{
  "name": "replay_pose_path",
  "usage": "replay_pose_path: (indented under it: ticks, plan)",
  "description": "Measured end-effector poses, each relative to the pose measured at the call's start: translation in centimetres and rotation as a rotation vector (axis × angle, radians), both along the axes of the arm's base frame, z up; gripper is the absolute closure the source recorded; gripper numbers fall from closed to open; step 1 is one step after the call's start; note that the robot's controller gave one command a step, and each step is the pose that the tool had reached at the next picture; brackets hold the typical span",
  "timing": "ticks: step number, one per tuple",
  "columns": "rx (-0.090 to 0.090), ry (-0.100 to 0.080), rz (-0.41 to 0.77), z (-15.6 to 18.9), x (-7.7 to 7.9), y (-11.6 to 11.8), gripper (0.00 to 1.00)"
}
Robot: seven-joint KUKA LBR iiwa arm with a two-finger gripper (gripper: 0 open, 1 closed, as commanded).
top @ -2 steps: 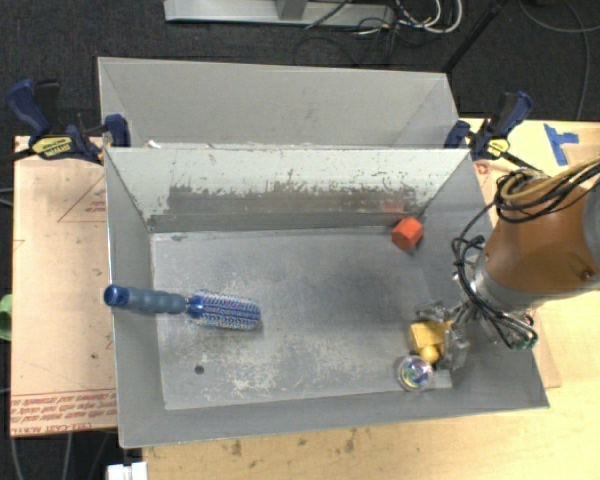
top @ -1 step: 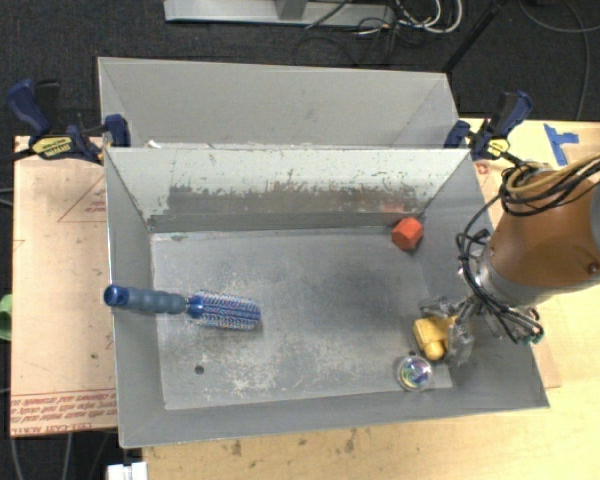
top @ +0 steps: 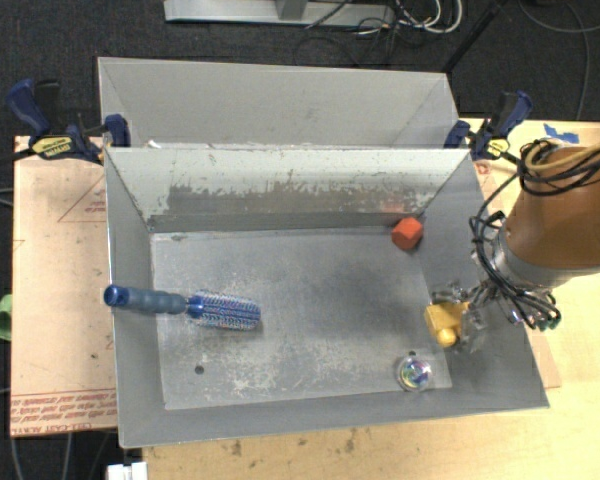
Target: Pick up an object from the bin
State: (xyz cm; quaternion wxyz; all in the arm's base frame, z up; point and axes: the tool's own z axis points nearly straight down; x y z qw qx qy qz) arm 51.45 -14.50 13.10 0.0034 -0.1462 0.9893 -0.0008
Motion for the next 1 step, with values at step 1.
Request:
replay_pose_path:
  ticks: [1]
  plan:
    - [0.001, 0.002, -0.002, 2.04, 0.13, 0.07, 1.0]
